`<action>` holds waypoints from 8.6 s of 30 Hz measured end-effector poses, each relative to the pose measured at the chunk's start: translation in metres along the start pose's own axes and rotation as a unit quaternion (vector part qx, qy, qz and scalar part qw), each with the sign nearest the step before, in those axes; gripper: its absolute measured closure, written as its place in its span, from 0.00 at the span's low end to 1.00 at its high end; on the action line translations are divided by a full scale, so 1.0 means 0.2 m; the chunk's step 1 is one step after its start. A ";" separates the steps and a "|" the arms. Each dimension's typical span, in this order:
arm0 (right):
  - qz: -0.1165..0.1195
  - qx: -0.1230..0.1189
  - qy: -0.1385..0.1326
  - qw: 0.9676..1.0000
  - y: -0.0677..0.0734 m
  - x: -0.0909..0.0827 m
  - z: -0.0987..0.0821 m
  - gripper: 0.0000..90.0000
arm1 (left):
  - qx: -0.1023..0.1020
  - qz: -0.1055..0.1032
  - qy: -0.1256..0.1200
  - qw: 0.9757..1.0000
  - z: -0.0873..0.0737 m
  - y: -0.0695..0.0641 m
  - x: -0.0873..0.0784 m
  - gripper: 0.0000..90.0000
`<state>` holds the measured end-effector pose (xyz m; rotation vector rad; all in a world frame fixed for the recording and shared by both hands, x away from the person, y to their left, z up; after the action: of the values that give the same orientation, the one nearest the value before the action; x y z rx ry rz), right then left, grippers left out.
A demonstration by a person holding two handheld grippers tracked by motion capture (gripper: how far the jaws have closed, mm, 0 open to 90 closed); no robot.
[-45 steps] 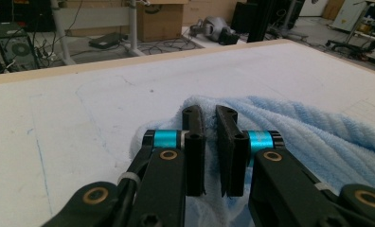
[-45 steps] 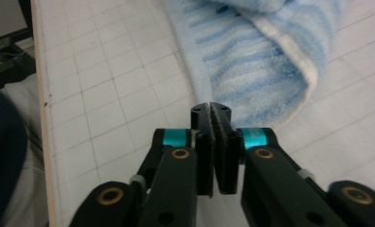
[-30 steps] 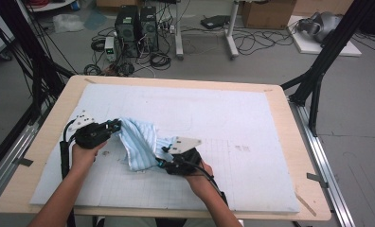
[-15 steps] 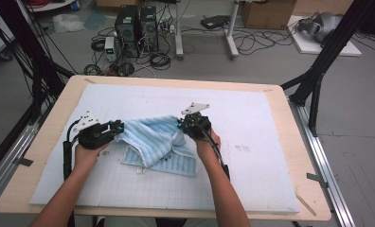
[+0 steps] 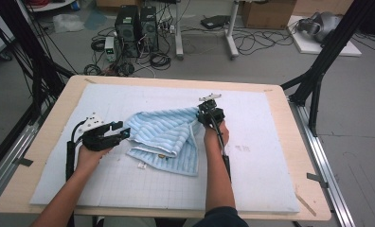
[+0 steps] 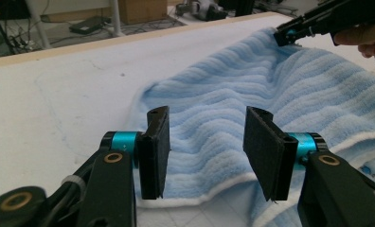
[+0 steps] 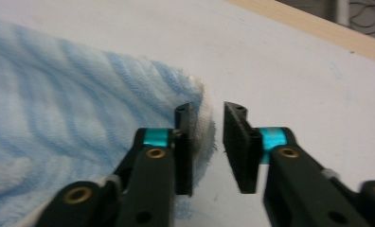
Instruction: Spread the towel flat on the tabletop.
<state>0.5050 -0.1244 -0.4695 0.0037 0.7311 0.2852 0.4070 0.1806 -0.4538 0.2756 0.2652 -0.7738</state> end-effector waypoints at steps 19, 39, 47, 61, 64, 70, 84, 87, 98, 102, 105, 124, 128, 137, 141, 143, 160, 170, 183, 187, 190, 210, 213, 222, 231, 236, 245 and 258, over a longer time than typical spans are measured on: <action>0.130 -0.049 -0.051 0.989 0.08 -0.44 -0.30 0.57 | 0.050 -0.071 0.092 0.992 -0.03 -0.23 0.24 0.47; 0.156 -0.076 0.036 0.984 0.08 -0.37 -0.53 0.97 | 0.001 0.005 0.083 0.997 -0.04 0.04 0.23 0.96; 0.126 -0.053 0.040 0.990 -0.06 -0.42 -0.55 0.97 | 0.004 0.055 0.094 0.994 -0.05 0.14 0.28 0.96; 0.088 -0.034 0.012 0.996 -0.20 -0.50 -0.56 0.74 | -0.032 0.084 0.074 0.993 -0.07 0.21 0.25 0.67; 0.089 -0.025 -0.008 0.996 -0.21 -0.52 -0.54 0.67 | -0.013 0.062 0.059 0.996 -0.02 0.14 0.22 0.55; 0.090 -0.009 -0.027 0.996 -0.23 -0.54 -0.52 0.58 | 0.020 0.004 0.040 0.999 0.03 -0.06 0.16 0.49; 0.098 -0.007 -0.029 0.995 -0.17 -0.58 -0.59 0.53 | 0.081 -0.106 0.104 0.986 -0.06 -0.49 0.21 0.51; 0.097 -0.007 -0.029 0.995 -0.17 -0.59 -0.61 0.53 | 0.101 -0.109 0.129 0.981 -0.07 -0.52 0.23 0.53; 0.098 0.000 -0.033 0.995 -0.17 -0.64 -0.63 0.52 | 0.076 -0.129 0.133 0.980 -0.11 -0.52 0.11 0.95; 0.108 0.002 -0.032 0.994 -0.15 -0.63 -0.63 0.52 | 0.073 -0.137 0.136 0.978 -0.14 -0.50 -0.01 0.95; 0.129 -0.008 -0.038 0.991 -0.08 -0.62 -0.61 0.52 | 0.071 -0.151 0.137 0.976 -0.17 -0.50 -0.11 0.95; 0.261 -0.113 0.059 0.957 0.36 -0.48 -0.69 0.93 | -0.023 -0.110 0.077 0.991 -0.13 -0.36 -0.22 0.52; 0.311 -0.134 0.086 0.937 0.39 -0.53 -0.74 0.94 | -0.037 -0.083 0.059 0.994 -0.09 -0.31 -0.17 0.52; 0.386 -0.182 0.131 0.895 0.41 -0.67 -0.85 0.91 | -0.038 -0.054 0.044 0.997 -0.09 -0.24 -0.12 0.52; 0.389 -0.130 0.088 0.908 0.38 -0.68 -0.76 0.74 | -0.041 -0.036 0.028 0.998 -0.07 -0.19 -0.12 0.51; 0.378 -0.088 0.045 0.921 0.35 -0.66 -0.68 0.61 | -0.040 -0.031 0.021 0.999 -0.06 -0.17 -0.12 0.49; 0.171 -0.033 0.026 0.984 0.24 -0.15 -0.35 0.69 | -0.027 -0.002 0.018 0.999 -0.04 -0.07 -0.08 0.44; 0.259 -0.108 0.067 0.958 0.31 -0.28 -0.44 0.96 | -0.035 0.014 0.006 0.999 0.01 0.03 -0.04 0.46; 0.330 -0.165 0.089 0.925 0.33 -0.47 -0.57 0.78 | -0.055 0.032 0.003 0.998 0.01 0.12 -0.03 0.46; 0.282 -0.101 0.020 0.954 0.23 -0.43 -0.43 0.68 | -0.053 0.029 0.002 0.998 0.01 0.11 -0.03 0.46; 0.236 -0.065 -0.024 0.969 0.14 -0.38 -0.33 0.67 | -0.049 0.027 0.005 0.998 0.01 0.10 -0.03 0.46; 0.201 -0.101 0.058 0.973 0.50 0.14 -0.12 0.55 | -0.056 0.023 0.003 0.998 0.00 0.12 -0.04 0.46; 0.234 -0.085 0.074 0.966 0.56 0.15 -0.16 0.51 | -0.058 0.023 0.004 0.998 0.00 0.12 -0.04 0.46; 0.260 -0.123 0.093 0.953 0.62 0.09 -0.19 0.90 | -0.058 0.021 0.008 0.998 -0.01 0.11 -0.03 0.46; 0.149 -0.188 0.052 0.969 0.38 -0.06 -0.10 0.90 | -0.060 0.020 0.010 0.998 -0.02 0.12 -0.03 0.46; 0.041 -0.204 0.036 0.977 0.18 -0.13 -0.07 0.89 | -0.059 0.018 0.012 0.998 -0.02 0.11 -0.02 0.46; 0.119 -0.135 0.034 0.983 0.15 -0.12 -0.11 0.68 | -0.058 0.017 0.015 0.998 -0.03 0.10 -0.01 0.46; 0.135 -0.028 0.038 0.990 -0.02 -0.05 -0.09 0.66 | -0.058 0.015 0.017 0.998 -0.03 0.10 -0.01 0.46</action>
<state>0.4878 -0.1324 -0.4767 0.0398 0.7982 0.5664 0.4193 0.1981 -0.4556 0.1825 0.3368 -0.7211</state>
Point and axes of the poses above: each handheld gripper's, and its own axes: x roughly forward along the jaws, z roughly out of its top, y roughly to its left, the point moved 8 cm from there along x, roughly forward along the jaws, and after that the axes turned 15 degrees about x, right-handed, at the moved point
